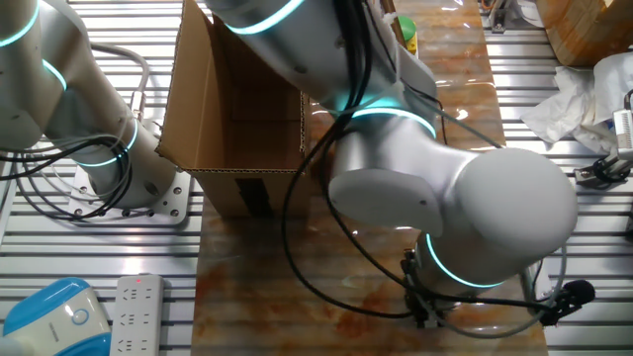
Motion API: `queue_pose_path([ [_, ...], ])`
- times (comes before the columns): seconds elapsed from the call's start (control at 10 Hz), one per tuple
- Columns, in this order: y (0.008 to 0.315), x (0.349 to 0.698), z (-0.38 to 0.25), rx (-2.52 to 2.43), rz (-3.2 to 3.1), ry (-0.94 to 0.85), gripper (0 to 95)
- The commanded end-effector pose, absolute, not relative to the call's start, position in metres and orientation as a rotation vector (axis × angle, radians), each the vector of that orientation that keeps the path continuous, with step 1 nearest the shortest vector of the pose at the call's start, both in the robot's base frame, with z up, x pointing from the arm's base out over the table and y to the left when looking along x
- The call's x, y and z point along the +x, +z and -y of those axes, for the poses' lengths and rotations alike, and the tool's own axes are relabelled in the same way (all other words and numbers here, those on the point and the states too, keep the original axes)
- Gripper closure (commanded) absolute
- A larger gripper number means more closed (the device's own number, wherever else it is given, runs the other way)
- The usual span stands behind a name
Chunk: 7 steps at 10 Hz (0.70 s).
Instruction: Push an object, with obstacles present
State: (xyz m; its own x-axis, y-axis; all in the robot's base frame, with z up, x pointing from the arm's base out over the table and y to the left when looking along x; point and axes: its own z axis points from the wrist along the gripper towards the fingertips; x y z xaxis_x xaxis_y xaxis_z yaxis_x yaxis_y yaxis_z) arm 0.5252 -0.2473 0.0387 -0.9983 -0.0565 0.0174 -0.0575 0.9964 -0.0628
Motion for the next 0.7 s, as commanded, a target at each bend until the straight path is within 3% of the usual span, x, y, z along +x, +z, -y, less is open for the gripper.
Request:
queue_pose_path([
  [0.1, 0.04, 0.534, 0.246, 0.086, 3.121, 0.088, 95.0],
  [0.7, 0.039, 0.561, 0.242, 0.076, 3.133, 0.076, 95.0],
])
